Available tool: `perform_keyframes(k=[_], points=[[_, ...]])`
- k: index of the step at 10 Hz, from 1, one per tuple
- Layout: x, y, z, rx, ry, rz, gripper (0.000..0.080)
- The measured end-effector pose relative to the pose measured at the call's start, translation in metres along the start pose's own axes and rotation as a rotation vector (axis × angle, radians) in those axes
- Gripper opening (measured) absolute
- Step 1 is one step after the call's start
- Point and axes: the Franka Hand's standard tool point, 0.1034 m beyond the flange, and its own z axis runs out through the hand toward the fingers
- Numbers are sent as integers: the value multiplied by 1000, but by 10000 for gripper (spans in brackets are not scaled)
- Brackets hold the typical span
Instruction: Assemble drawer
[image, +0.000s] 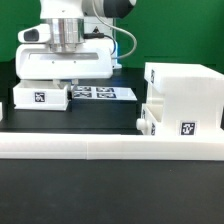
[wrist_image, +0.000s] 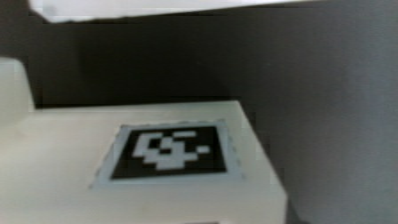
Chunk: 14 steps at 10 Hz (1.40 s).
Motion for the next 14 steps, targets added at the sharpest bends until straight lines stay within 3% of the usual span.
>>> perform_keyframes(k=[3,5,7,11,14], points=[[18,-34,-11,17,-8,-76,42],[43,-50,-25,52,-49,-120,42],[65,-50,-35,84,-70,-233,42],[62,-50,-31,81,-66,-282,42],[69,-43,-29,71,-46,-608,42]])
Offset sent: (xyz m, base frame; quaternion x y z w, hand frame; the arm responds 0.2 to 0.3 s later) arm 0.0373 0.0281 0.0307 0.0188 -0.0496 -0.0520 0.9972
